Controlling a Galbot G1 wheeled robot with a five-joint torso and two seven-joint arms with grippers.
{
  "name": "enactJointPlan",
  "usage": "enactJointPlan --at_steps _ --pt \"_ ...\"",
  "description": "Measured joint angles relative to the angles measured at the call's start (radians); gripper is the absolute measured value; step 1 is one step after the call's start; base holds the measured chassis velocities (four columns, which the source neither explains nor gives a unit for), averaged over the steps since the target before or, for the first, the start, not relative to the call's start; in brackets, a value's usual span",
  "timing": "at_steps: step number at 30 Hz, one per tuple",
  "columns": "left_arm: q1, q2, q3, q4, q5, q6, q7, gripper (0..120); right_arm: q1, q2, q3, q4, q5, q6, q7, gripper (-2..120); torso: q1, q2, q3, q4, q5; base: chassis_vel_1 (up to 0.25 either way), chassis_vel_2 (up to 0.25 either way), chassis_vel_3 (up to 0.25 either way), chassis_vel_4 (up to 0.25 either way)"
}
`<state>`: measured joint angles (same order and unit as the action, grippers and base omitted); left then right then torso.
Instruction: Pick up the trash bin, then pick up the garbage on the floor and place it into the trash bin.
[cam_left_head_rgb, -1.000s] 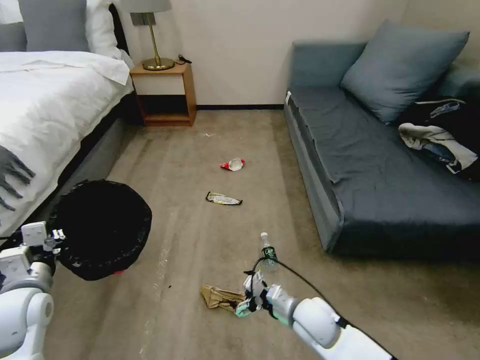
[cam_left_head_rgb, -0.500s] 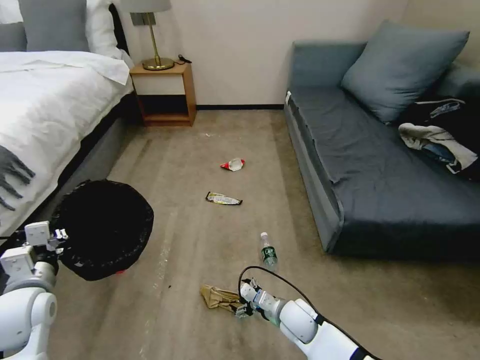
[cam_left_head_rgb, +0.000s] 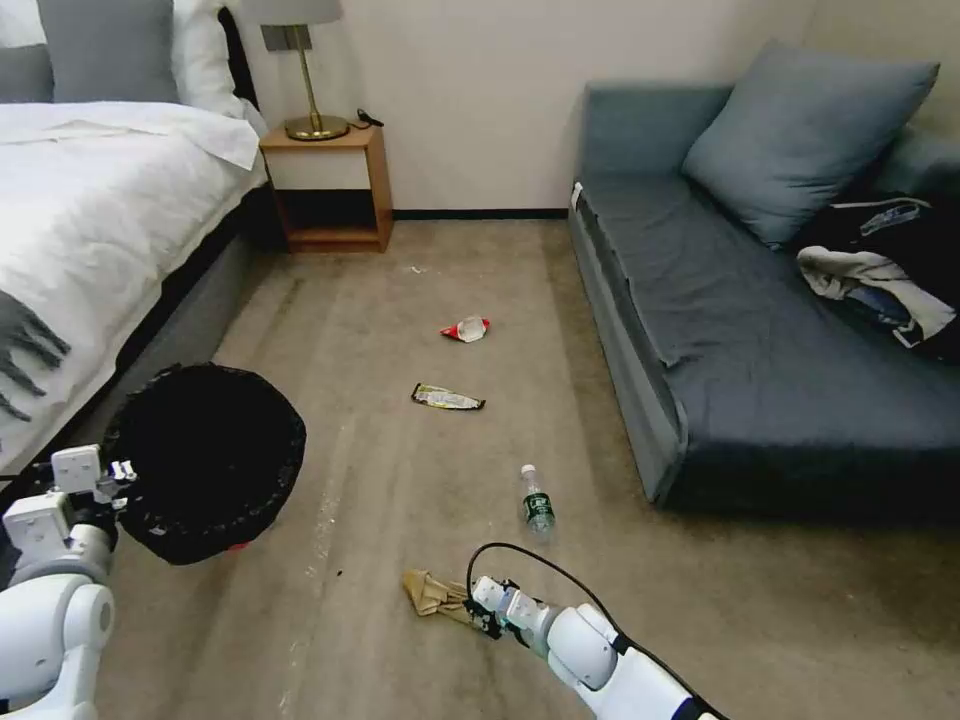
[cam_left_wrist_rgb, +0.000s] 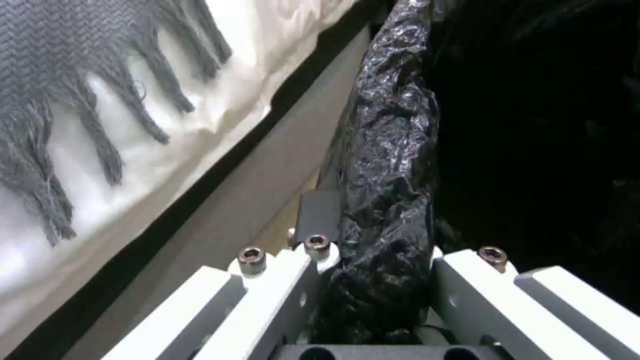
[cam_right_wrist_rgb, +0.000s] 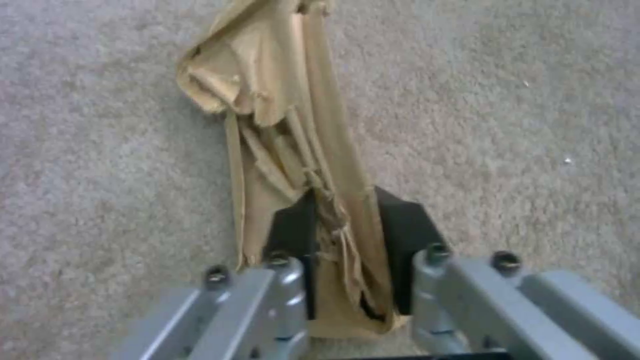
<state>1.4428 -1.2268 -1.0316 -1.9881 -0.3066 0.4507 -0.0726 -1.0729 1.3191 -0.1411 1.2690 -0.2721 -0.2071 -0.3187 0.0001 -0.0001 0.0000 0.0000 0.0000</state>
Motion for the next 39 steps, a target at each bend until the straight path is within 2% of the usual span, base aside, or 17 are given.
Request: enactJointPlan --at_steps 5,10,14,17,21,23,24,26,34,37,39 --pt "-0.004 0.000 0.012 0.006 0.001 0.000 0.000 5 -0.004 0.015 0.006 -0.005 -0.001 0.008 0.011 1 0.000 0.000 0.000 0.0000 0.0000 0.000 0.000 0.000 0.000" --pt "-0.010 -0.003 0.031 0.012 0.007 0.000 0.001 5 -0.007 0.019 0.013 0.003 0.014 0.029 0.030 0 0.000 0.000 0.000 0.0000 0.0001 0.000 0.000 0.000 0.000" --pt "-0.012 -0.002 0.042 0.021 0.010 0.000 0.001 5 -0.005 0.010 0.041 0.060 0.060 0.055 0.042 0 0.000 0.000 0.000 0.0000 0.0000 0.000 0.000 0.000 0.000" --pt "-0.011 -0.007 0.063 0.023 0.027 -0.003 0.001 5 0.013 -0.009 0.068 0.184 0.176 0.068 0.069 0 0.000 0.000 0.000 0.0000 0.0000 0.000 0.000 0.000 0.000" --pt "-0.009 -0.017 0.088 0.023 0.046 -0.006 0.001 5 0.034 -0.032 0.062 0.265 0.265 0.077 0.096 0 0.000 0.000 0.000 0.0000 0.0001 0.000 0.000 0.000 0.000" --pt "-0.006 -0.029 0.115 0.018 0.062 -0.009 0.001 5 0.068 -0.054 0.028 0.317 0.347 0.120 0.119 0 0.000 0.000 0.000 -0.0002 0.0000 0.000 0.000 0.000 0.000" --pt "-0.006 -0.029 0.115 0.018 0.062 -0.009 0.001 5 0.068 -0.054 0.028 0.317 0.347 0.120 0.119 0 0.000 0.000 0.000 -0.0002 0.0000 0.000 0.000 0.000 0.000" --pt "-0.002 -0.038 0.135 0.008 0.071 -0.010 0.002 5 0.111 -0.056 -0.020 0.323 0.401 0.187 0.144 0 0.000 0.000 0.000 -0.0001 0.0000 0.000 0.000 0.000 0.000" --pt "0.003 -0.051 0.155 -0.017 0.085 -0.010 0.009 5 0.278 0.013 -0.174 0.257 0.499 0.324 0.221 0 0.000 0.000 0.000 0.0000 -0.0001 0.000 0.000 0.000 0.000" --pt "0.006 -0.054 0.156 -0.025 0.085 -0.010 0.010 5 0.338 0.057 -0.224 0.220 0.536 0.361 0.241 0 0.000 0.000 0.000 0.0003 0.0000 0.000 0.000 0.000 0.000" --pt "0.008 -0.060 0.158 -0.034 0.084 -0.010 0.013 5 0.399 0.103 -0.316 0.178 0.575 0.396 0.251 0 0.000 0.000 0.000 0.0003 -0.0002 0.000 0.000 0.000 0.000"
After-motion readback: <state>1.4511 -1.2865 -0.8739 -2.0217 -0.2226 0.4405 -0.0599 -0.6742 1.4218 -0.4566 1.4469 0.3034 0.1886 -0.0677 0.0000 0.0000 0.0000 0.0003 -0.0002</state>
